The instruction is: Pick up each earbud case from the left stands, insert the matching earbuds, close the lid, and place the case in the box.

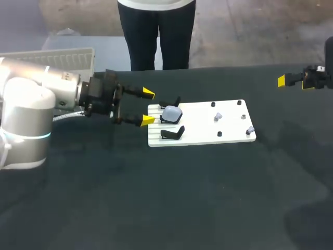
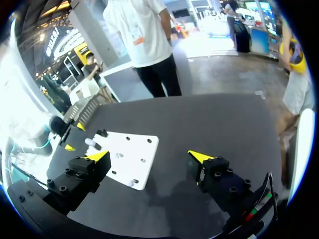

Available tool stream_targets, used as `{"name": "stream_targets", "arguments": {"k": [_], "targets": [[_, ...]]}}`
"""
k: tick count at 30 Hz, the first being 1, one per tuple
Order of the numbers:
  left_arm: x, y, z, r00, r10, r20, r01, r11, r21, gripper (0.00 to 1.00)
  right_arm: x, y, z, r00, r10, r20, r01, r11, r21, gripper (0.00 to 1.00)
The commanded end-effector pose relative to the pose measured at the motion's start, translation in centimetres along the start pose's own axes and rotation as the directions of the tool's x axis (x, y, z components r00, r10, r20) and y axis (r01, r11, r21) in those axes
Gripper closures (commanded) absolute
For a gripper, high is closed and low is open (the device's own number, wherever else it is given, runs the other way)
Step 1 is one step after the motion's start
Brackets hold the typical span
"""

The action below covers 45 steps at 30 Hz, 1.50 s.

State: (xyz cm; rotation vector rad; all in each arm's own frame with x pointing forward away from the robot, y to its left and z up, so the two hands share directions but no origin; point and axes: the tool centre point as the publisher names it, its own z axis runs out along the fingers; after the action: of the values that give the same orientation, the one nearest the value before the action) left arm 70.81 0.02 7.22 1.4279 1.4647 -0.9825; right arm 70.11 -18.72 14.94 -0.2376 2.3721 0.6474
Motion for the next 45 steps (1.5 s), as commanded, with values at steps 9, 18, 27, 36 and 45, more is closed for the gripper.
{"name": "stream_targets", "arguments": {"k": [9,18,27,36,45], "targets": [[0.8,0.9,1.1,0.997,-0.043,-0.064,0.041,0.999,-0.026,0.0,0.0,0.1,0.0,1.0,0.001,0.0,-0.001,1.0,0.006,0.0],[1.4,1.6,2.3,0.993,-0.056,-0.104,0.051,0.997,-0.051,0.0,0.0,0.1,0.0,1.0,0.001,0.0,-0.001,1.0,0.006,0.0],[1.9,2.0,3.7,0.992,-0.038,-0.117,0.033,0.999,-0.041,0.0,0.0,0.1,0.0,1.0,0.001,0.0,-0.001,1.0,0.006,0.0],[2.0,1.9,4.8,0.993,-0.038,-0.11,0.036,0.999,-0.028,0.06,0.0,0.1,0.0,1.0,0.001,0.0,-0.001,1.0,0.006,0.0],[2.1,1.4,5.6,0.994,-0.033,-0.102,0.031,0.999,-0.016,0.16,0.0,0.1,0.0,1.0,0.001,0.0,-0.001,1.0,0.006,0.0]]}}
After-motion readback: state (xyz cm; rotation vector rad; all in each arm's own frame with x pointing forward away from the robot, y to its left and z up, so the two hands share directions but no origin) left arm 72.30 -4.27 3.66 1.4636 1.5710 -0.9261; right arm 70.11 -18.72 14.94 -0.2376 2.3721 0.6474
